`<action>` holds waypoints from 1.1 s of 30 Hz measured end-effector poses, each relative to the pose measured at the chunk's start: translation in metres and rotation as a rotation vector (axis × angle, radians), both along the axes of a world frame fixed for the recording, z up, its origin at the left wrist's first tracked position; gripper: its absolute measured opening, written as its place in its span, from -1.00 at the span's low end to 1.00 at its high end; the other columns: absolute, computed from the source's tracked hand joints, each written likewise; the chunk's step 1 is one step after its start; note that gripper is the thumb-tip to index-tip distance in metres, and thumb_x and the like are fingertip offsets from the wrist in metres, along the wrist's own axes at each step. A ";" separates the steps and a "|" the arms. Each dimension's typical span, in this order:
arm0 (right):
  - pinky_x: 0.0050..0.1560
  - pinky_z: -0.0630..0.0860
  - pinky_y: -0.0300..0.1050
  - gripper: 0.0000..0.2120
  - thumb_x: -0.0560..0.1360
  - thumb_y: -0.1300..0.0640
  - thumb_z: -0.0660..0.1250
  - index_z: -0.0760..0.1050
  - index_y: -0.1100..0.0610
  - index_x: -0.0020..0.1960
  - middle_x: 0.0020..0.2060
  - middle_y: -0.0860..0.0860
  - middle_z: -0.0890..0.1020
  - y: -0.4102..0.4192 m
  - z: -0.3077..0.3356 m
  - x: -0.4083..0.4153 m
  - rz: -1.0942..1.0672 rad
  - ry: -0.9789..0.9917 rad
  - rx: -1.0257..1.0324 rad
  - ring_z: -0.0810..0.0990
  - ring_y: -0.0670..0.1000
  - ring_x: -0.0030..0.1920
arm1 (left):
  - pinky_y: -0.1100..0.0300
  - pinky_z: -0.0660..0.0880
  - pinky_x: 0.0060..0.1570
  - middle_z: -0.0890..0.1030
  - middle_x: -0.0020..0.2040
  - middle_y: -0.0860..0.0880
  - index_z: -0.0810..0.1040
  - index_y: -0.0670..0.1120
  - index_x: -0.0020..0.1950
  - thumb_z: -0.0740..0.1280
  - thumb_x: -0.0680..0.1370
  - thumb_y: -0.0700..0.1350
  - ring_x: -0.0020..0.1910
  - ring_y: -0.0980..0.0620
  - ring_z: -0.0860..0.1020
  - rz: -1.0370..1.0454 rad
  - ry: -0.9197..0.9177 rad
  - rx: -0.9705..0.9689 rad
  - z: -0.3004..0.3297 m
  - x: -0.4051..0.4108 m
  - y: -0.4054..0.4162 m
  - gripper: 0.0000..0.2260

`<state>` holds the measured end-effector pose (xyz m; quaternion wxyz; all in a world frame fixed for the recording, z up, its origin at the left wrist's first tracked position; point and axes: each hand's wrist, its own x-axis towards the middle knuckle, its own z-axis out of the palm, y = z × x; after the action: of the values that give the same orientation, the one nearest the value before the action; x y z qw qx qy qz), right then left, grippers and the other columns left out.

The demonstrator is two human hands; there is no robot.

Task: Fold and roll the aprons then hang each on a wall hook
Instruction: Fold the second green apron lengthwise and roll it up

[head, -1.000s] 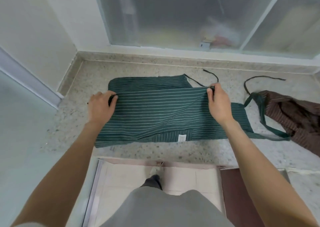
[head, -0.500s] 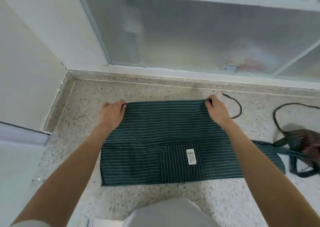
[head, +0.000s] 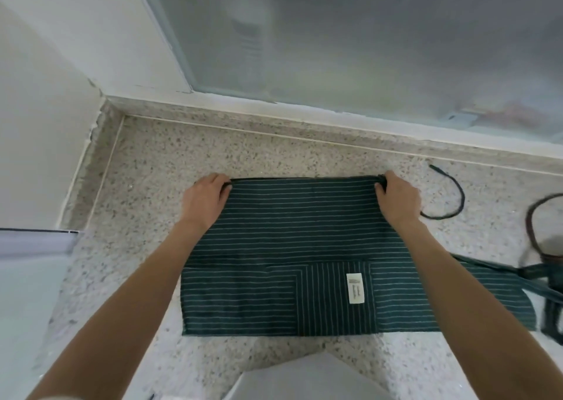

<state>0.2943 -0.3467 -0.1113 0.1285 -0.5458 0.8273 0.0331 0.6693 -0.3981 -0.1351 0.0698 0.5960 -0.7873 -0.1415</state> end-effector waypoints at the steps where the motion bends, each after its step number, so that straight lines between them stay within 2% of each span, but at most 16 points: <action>1: -0.32 0.34 -0.09 -0.78 0.61 0.07 0.13 0.41 0.22 0.11 -0.16 0.21 0.61 -0.002 0.000 0.000 -0.006 0.027 0.007 0.57 0.21 -0.21 | 0.06 0.49 -0.30 0.60 -0.02 -0.11 0.57 -0.13 0.08 0.22 0.60 -0.09 -0.14 -0.13 0.56 0.008 -0.019 0.008 0.000 -0.001 -0.003 -0.81; 6: -0.32 0.33 -0.10 -0.82 0.57 0.10 0.21 0.43 0.17 0.12 -0.16 0.17 0.62 -0.008 -0.003 -0.001 -0.033 0.079 0.020 0.58 0.19 -0.19 | 0.07 0.43 -0.34 0.55 0.04 -0.11 0.54 -0.11 0.07 0.23 0.59 -0.05 -0.02 -0.13 0.50 -0.020 -0.099 0.010 -0.001 -0.004 -0.018 -0.82; 10: -0.26 0.37 -0.08 -0.83 0.56 0.13 0.24 0.42 0.16 0.12 -0.03 0.15 0.60 -0.007 -0.012 0.000 -0.018 0.049 -0.045 0.58 0.20 -0.14 | -0.01 0.43 -0.06 0.56 0.01 -0.14 0.52 -0.13 0.05 0.29 0.55 -0.06 -0.01 -0.15 0.49 -0.048 -0.109 -0.002 -0.007 -0.001 -0.025 -0.83; 15: -0.25 0.37 -0.04 -0.81 0.57 0.13 0.22 0.44 0.20 0.12 -0.02 0.19 0.61 -0.005 -0.012 -0.001 -0.071 0.044 -0.183 0.57 0.25 -0.16 | -0.02 0.32 0.09 0.56 0.04 -0.12 0.54 -0.10 0.07 0.29 0.54 -0.16 0.03 -0.16 0.48 -0.048 -0.148 -0.079 -0.010 -0.008 -0.021 -0.87; 18: -0.03 0.41 0.08 -0.80 0.53 0.19 0.28 0.46 0.23 0.13 0.05 0.23 0.57 -0.005 -0.015 -0.004 -0.030 0.066 -0.250 0.50 0.26 0.01 | -0.03 0.34 0.10 0.55 0.07 -0.10 0.54 -0.08 0.08 0.31 0.51 -0.20 0.07 -0.13 0.47 -0.109 -0.067 -0.168 -0.002 -0.030 -0.013 -0.84; 19: 0.05 0.39 0.09 -0.79 0.51 0.21 0.30 0.47 0.23 0.13 0.09 0.23 0.54 -0.004 -0.016 -0.005 0.002 0.088 -0.279 0.46 0.26 0.07 | -0.02 0.35 0.11 0.56 0.08 -0.08 0.54 -0.08 0.10 0.29 0.53 -0.16 0.09 -0.11 0.47 -0.152 -0.038 -0.151 0.002 -0.041 -0.007 -0.84; 21: 0.07 0.39 0.10 -0.79 0.47 0.25 0.31 0.50 0.22 0.10 0.13 0.21 0.50 0.000 -0.014 -0.003 0.081 0.104 -0.363 0.42 0.25 0.11 | 0.01 0.34 0.16 0.53 0.16 -0.06 0.50 -0.06 0.20 0.22 0.57 -0.01 0.16 -0.09 0.44 -0.227 0.002 -0.019 0.009 -0.068 0.012 -0.75; 23: 0.07 0.43 0.12 -0.83 0.47 0.24 0.29 0.53 0.21 0.05 0.12 0.19 0.51 0.010 -0.011 0.010 0.220 0.059 -0.432 0.44 0.22 0.12 | -0.03 0.25 0.29 0.41 0.34 -0.08 0.34 -0.05 0.38 0.12 0.57 0.18 0.31 -0.10 0.34 -0.257 -0.037 0.139 0.011 -0.093 0.039 -0.53; 25: 0.18 0.41 0.22 -0.80 0.50 0.15 0.28 0.54 0.18 0.10 0.17 0.18 0.51 0.026 -0.014 0.029 0.363 -0.028 -0.381 0.44 0.22 0.21 | -0.19 -0.01 0.41 0.11 0.52 -0.09 0.06 -0.02 0.52 0.02 0.52 0.33 0.49 -0.14 0.07 -0.276 -0.138 0.259 0.003 -0.109 0.064 -0.32; 27: 0.37 0.22 0.27 -0.62 0.55 -0.02 0.23 0.43 0.11 0.31 0.37 0.16 0.38 0.044 -0.025 0.047 0.464 -0.046 -0.200 0.27 0.22 0.40 | -0.32 -0.24 0.36 -0.20 0.54 -0.06 -0.21 0.02 0.53 -0.05 0.46 0.43 0.51 -0.11 -0.22 -0.285 -0.219 0.295 -0.010 -0.110 0.077 -0.21; 28: 0.43 0.08 0.26 -0.50 0.55 -0.14 0.16 0.32 0.07 0.41 0.45 0.15 0.26 0.051 -0.032 0.052 0.480 -0.051 -0.111 0.14 0.21 0.47 | -0.35 -0.28 0.34 -0.28 0.52 -0.04 -0.28 0.04 0.51 -0.08 0.44 0.46 0.49 -0.09 -0.30 -0.295 -0.242 0.285 -0.016 -0.106 0.077 -0.18; 30: 0.45 -0.11 0.22 -0.36 0.51 -0.29 0.03 0.11 -0.04 0.51 0.52 0.10 0.04 0.061 -0.041 0.055 0.430 -0.095 0.005 -0.07 0.20 0.51 | -0.38 -0.27 0.33 -0.34 0.51 -0.02 -0.34 0.07 0.49 -0.14 0.40 0.50 0.47 -0.05 -0.37 -0.336 -0.263 0.261 -0.025 -0.096 0.071 -0.16; 31: 0.45 -0.15 0.20 -0.35 0.50 -0.32 -0.01 0.07 -0.07 0.52 0.53 0.07 -0.01 0.063 -0.043 0.054 0.401 -0.125 0.033 -0.12 0.18 0.52 | -0.37 -0.27 0.33 -0.34 0.51 -0.01 -0.35 0.08 0.48 -0.16 0.38 0.51 0.46 -0.04 -0.38 -0.359 -0.269 0.255 -0.026 -0.091 0.065 -0.16; 33: 0.46 -0.08 0.15 -0.40 0.53 -0.25 0.03 0.15 -0.04 0.50 0.52 0.08 0.06 0.070 -0.039 0.052 0.382 -0.180 0.009 -0.05 0.15 0.52 | -0.37 -0.28 0.34 -0.32 0.52 0.00 -0.35 0.09 0.48 -0.19 0.35 0.52 0.46 -0.02 -0.38 -0.405 -0.281 0.253 -0.026 -0.081 0.053 -0.15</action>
<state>0.3462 -0.2771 -0.1505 0.1959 -0.6928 0.6939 0.0115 0.5880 -0.3449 -0.1611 -0.1447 0.4442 -0.8685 -0.1658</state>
